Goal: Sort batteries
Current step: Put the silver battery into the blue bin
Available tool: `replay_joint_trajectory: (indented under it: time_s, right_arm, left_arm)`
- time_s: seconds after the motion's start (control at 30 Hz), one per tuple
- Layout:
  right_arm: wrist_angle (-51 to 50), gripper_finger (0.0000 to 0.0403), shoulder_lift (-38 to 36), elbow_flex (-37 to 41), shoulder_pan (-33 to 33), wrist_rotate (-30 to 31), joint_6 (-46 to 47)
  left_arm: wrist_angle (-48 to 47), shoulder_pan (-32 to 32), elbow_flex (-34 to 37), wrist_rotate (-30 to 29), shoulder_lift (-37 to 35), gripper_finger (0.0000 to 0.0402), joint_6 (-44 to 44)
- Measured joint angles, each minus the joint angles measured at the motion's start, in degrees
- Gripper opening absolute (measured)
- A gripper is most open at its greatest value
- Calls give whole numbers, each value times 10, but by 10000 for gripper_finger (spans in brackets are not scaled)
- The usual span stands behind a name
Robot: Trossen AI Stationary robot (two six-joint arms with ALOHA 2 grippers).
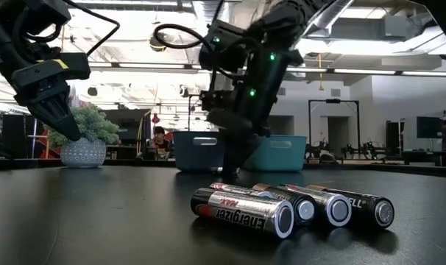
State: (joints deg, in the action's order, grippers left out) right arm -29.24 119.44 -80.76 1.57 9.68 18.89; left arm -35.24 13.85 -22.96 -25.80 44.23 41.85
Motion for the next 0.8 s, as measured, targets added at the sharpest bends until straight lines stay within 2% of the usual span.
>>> replay_joint_trajectory:
  time_s: [0.13,0.37,0.6,0.8]
  right_arm:
    - [-64,49,3,-52,12,-24,-25]
    - [-140,46,1,-163,19,-6,-74]
    - [-152,46,1,-274,1,1,-125]
    - [-148,46,0,-354,-44,7,-179]
  left_arm:
    - [0,0,0,0,0,148,0]
    - [0,0,0,0,0,148,0]
    - [0,0,0,0,0,148,0]
    - [0,0,0,-1,0,148,0]
